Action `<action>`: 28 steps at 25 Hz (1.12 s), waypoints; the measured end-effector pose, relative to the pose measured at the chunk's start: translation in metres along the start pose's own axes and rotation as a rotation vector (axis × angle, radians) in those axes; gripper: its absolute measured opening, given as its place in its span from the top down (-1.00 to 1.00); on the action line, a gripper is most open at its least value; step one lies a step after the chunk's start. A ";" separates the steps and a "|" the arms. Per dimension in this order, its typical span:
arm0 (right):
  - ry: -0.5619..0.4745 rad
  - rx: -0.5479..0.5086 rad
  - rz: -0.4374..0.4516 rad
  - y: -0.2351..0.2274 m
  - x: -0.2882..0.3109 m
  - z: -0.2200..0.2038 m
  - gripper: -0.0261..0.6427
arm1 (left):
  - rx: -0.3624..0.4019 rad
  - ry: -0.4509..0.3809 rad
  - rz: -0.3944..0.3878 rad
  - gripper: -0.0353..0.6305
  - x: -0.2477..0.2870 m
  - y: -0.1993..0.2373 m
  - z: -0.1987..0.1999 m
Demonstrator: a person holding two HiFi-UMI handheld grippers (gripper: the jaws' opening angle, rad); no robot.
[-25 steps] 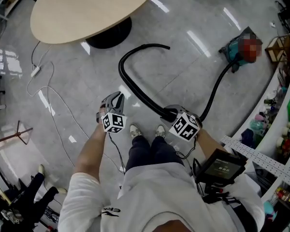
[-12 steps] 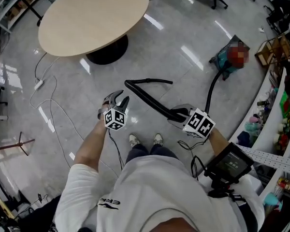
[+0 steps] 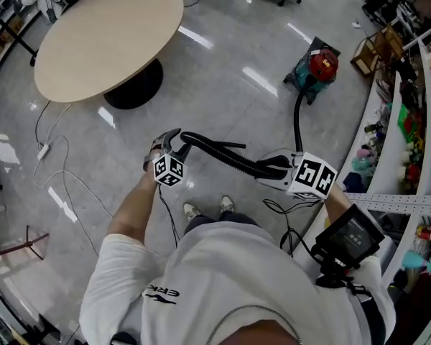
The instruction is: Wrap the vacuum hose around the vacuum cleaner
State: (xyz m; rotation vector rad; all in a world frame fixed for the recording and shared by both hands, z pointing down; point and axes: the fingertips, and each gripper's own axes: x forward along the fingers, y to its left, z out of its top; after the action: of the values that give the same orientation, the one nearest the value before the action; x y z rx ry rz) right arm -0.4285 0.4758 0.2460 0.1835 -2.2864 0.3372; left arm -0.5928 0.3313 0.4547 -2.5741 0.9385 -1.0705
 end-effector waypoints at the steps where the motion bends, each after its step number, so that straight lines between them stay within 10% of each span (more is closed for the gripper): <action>1: -0.011 -0.002 -0.005 0.007 -0.010 0.000 0.44 | 0.013 -0.010 -0.022 0.23 0.000 -0.010 0.009; 12: -0.033 0.037 -0.083 0.027 -0.048 -0.031 0.45 | -0.080 -0.096 -0.075 0.45 0.014 -0.050 0.064; 28: -0.048 0.131 -0.310 0.011 -0.043 -0.103 0.48 | 0.112 -0.094 -0.106 0.46 -0.051 -0.011 0.117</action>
State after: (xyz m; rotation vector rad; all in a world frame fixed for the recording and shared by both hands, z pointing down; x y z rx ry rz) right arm -0.3299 0.5181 0.2786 0.6115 -2.2394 0.3229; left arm -0.5333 0.3655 0.3461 -2.5810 0.7071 -0.9877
